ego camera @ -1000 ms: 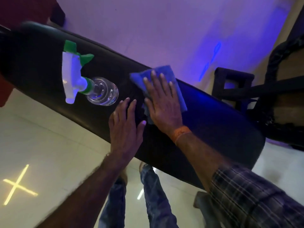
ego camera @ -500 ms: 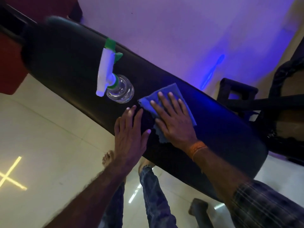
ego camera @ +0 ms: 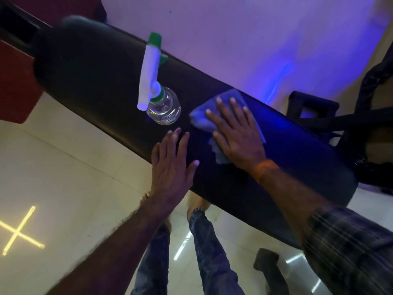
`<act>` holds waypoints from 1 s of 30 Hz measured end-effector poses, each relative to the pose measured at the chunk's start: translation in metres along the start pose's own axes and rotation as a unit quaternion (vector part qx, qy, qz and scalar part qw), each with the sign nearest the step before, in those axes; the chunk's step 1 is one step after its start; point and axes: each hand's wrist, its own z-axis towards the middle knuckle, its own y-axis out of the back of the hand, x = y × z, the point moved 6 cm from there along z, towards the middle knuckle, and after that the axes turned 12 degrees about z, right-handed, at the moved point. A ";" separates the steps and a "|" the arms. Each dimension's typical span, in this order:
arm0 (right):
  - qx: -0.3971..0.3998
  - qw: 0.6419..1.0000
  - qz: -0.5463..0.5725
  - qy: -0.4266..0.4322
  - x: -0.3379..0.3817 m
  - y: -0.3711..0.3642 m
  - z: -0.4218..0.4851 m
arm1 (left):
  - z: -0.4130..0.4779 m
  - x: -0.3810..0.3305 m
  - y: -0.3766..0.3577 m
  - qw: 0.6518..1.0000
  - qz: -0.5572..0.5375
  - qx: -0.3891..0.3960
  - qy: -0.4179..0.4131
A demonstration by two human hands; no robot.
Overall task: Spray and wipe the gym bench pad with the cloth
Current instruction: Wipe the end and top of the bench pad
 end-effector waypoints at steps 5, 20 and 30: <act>-0.029 0.994 0.019 -0.101 0.026 -0.016 0.003 | -0.004 -0.004 -0.002 1.000 -0.002 0.010 -0.008; 0.042 0.996 -0.029 0.069 -0.001 0.010 0.035 | 0.029 -0.038 -0.002 0.999 -0.021 0.027 0.042; 0.001 0.998 0.001 0.066 0.007 -0.004 0.018 | 0.021 -0.032 -0.009 0.998 0.013 0.023 0.051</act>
